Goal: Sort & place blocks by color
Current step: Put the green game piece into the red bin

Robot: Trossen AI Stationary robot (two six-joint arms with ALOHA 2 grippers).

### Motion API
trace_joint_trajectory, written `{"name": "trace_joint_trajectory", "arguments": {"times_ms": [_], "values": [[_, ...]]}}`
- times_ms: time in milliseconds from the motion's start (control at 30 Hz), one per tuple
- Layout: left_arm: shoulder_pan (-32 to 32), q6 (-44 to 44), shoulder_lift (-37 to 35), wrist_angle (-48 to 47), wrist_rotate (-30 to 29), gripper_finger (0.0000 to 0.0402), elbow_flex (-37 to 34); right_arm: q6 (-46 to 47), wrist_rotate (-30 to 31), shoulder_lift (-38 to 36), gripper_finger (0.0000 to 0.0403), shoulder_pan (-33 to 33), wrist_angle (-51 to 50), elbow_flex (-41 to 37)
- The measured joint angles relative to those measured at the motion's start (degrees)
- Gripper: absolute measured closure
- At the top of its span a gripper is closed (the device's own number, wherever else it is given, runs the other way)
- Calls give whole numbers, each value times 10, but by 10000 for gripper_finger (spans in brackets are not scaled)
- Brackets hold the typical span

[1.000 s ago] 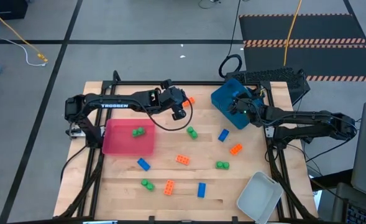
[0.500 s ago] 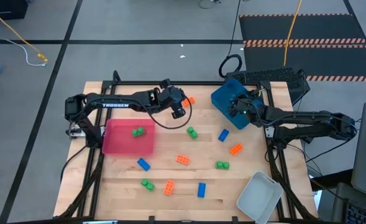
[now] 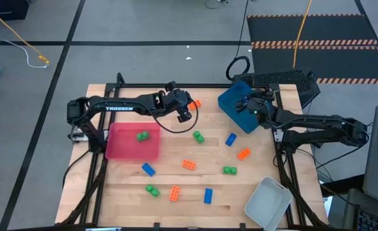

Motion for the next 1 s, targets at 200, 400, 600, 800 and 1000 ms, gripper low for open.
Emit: {"name": "trace_joint_trajectory", "arguments": {"times_ms": [200, 400, 600, 800, 1000], "values": [[21, -116, 0, 70, 0, 211, 0, -24, -86, -2, 10, 0, 48, 0], [29, -119, 0, 69, 179, 211, 0, -86, -251, -5, 10, 11, 66, 0], [-1, -11, 13, 23, 267, 211, 0, -116, -344, -14, 10, 26, 66, 0], [-50, 111, 54, 24, 265, 211, 0, -99, -345, -25, 10, 59, 62, 0], [-77, 170, 105, 4, 250, 211, -1, -52, -367, -31, 10, 110, 55, 0]]}}
